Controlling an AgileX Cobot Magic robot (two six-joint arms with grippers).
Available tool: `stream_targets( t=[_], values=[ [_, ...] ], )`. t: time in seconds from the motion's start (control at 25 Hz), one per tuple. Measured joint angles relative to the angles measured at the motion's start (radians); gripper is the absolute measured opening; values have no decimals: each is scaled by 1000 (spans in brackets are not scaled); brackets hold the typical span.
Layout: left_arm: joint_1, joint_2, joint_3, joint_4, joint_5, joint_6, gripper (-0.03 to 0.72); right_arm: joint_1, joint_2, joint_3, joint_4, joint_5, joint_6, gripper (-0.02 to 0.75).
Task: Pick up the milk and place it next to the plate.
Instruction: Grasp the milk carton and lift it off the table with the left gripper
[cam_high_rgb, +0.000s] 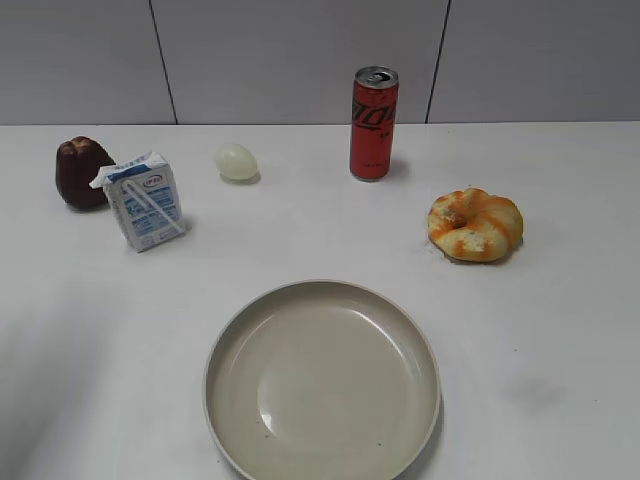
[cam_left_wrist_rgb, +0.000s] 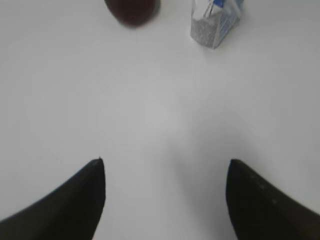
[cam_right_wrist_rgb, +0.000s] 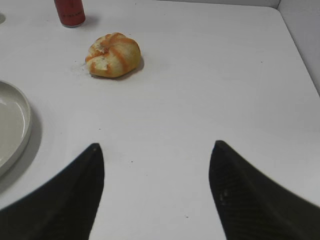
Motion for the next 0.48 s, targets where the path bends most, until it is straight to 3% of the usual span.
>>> stream_targets(
  t=[0.24, 0.48],
  values=[
    [-128, 279, -222, 1, 0, 213, 567, 0, 0, 0, 0, 0, 0, 500],
    [-218, 542, -407, 7, 8, 272, 567, 0, 0, 0, 0, 0, 0, 500]
  ],
)
